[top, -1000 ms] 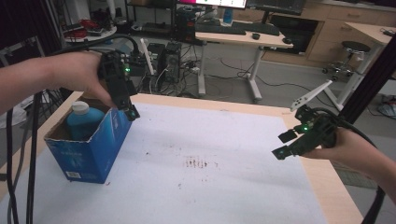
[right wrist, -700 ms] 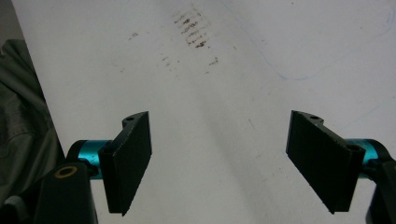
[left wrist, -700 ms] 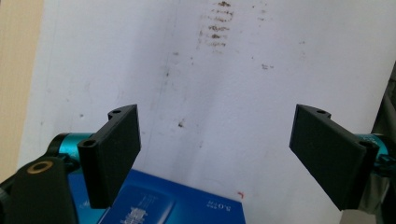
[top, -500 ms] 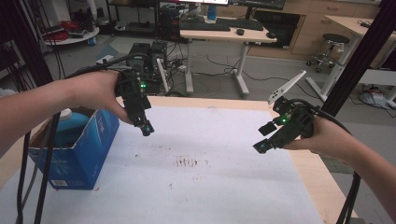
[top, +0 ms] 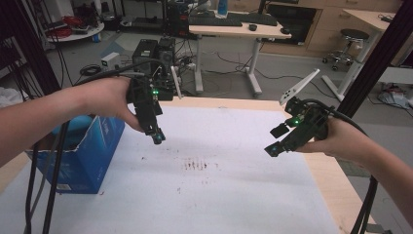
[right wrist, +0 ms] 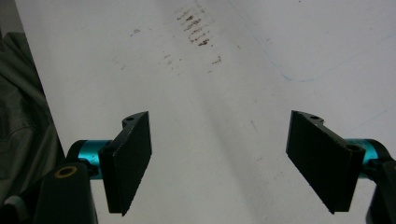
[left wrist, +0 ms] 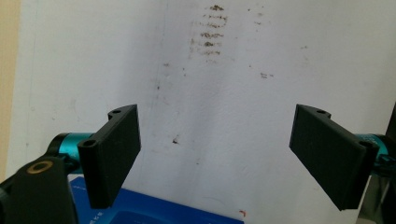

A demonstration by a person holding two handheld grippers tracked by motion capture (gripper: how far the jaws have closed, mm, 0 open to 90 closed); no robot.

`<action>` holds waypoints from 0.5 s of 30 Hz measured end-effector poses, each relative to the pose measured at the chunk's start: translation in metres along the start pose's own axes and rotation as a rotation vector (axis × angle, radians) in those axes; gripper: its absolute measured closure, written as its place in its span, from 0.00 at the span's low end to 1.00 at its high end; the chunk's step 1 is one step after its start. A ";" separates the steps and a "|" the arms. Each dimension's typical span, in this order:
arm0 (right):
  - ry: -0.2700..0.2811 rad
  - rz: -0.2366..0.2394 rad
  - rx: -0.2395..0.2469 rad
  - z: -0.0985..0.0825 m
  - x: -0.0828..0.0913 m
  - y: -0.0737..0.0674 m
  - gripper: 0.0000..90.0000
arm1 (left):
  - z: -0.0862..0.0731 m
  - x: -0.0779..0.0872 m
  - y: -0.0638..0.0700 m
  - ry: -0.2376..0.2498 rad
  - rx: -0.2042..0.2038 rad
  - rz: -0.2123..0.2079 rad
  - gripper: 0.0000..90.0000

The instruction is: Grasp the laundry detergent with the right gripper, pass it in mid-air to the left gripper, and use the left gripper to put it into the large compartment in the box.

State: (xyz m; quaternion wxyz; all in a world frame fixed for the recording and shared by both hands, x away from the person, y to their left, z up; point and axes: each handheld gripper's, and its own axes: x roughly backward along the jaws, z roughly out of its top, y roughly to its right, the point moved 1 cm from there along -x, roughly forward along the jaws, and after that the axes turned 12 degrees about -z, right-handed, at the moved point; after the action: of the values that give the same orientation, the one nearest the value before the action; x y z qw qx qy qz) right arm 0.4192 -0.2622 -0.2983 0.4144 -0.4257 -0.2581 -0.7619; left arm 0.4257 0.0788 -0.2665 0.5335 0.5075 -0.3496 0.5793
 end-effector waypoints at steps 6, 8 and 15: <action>0.005 0.007 0.008 0.001 -0.001 -0.001 0.25 | -0.002 -0.003 0.000 0.002 0.004 -0.001 0.18; 0.002 0.005 0.010 0.001 -0.001 -0.001 0.25 | -0.002 -0.003 0.001 -0.003 0.001 0.000 0.19; 0.000 -0.002 0.004 -0.001 0.002 -0.001 0.25 | -0.002 -0.005 0.001 -0.011 0.001 0.004 0.18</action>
State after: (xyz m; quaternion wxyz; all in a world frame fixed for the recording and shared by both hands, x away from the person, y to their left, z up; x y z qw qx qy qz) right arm 0.4174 -0.2631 -0.2974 0.4148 -0.4244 -0.2600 -0.7617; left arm 0.4236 0.0789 -0.2718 0.5302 0.5102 -0.3531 0.5778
